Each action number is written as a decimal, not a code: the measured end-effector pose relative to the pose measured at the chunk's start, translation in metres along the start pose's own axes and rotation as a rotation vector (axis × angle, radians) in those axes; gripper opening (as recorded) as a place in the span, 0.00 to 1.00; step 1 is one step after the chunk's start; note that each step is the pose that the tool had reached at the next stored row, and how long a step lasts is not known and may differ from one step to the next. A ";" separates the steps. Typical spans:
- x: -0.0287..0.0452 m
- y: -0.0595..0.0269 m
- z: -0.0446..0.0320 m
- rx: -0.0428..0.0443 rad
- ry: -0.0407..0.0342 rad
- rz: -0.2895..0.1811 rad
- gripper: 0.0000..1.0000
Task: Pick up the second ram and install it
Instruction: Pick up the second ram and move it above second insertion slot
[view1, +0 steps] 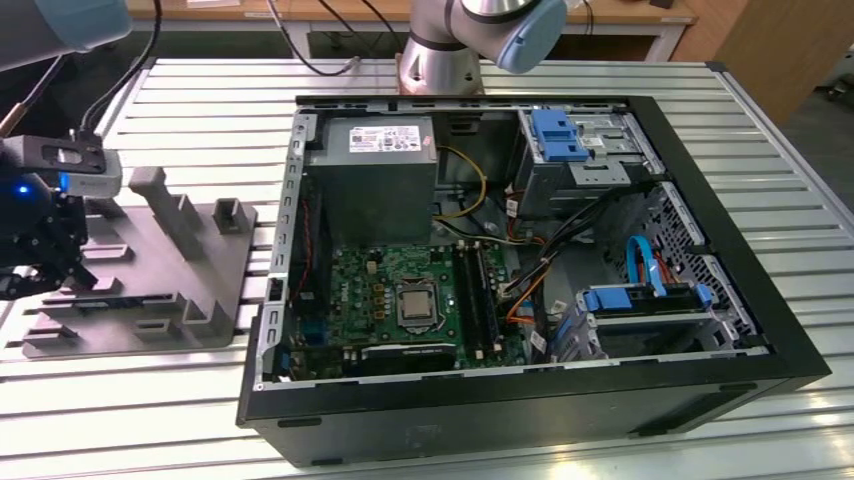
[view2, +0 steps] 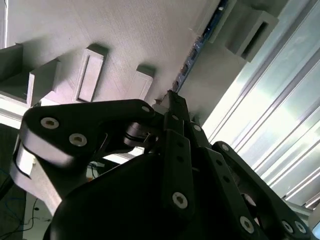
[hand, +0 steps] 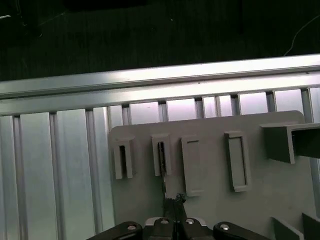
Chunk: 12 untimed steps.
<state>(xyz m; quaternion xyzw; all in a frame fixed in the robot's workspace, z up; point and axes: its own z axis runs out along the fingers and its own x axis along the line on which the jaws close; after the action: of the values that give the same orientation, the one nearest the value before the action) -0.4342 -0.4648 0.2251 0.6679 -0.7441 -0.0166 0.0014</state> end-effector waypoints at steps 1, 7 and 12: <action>0.0006 -0.0001 0.0002 0.0003 -0.0003 0.000 0.10; 0.0034 -0.0038 0.0001 0.0000 0.0000 0.000 0.10; 0.0027 -0.0153 0.0034 0.0000 0.0000 0.000 0.10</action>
<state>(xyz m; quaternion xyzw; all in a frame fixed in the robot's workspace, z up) -0.4194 -0.4690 0.2213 0.6679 -0.7441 -0.0166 0.0014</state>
